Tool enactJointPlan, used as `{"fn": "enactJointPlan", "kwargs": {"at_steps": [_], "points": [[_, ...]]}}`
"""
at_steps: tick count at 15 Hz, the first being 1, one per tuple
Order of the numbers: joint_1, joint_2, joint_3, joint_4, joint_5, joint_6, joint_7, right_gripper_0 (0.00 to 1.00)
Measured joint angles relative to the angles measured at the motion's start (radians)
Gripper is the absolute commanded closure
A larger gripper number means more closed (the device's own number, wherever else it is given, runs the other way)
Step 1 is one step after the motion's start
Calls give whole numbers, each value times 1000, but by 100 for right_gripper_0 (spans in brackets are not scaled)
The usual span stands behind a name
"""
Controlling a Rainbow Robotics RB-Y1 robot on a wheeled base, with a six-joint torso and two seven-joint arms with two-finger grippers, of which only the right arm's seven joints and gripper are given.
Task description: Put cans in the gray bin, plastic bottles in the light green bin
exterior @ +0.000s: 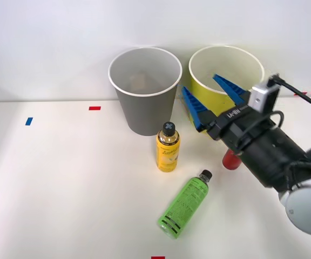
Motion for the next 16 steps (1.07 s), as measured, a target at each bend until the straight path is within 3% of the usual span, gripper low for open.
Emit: {"fn": "enactJointPlan", "kwargs": {"at_steps": [7, 12, 16], "points": [[375, -78, -1, -122, 82, -211, 57, 18], [492, -69, -1, -44, 223, -335, 61, 18], [523, 20, 37, 105, 398, -483, 61, 18]]}}
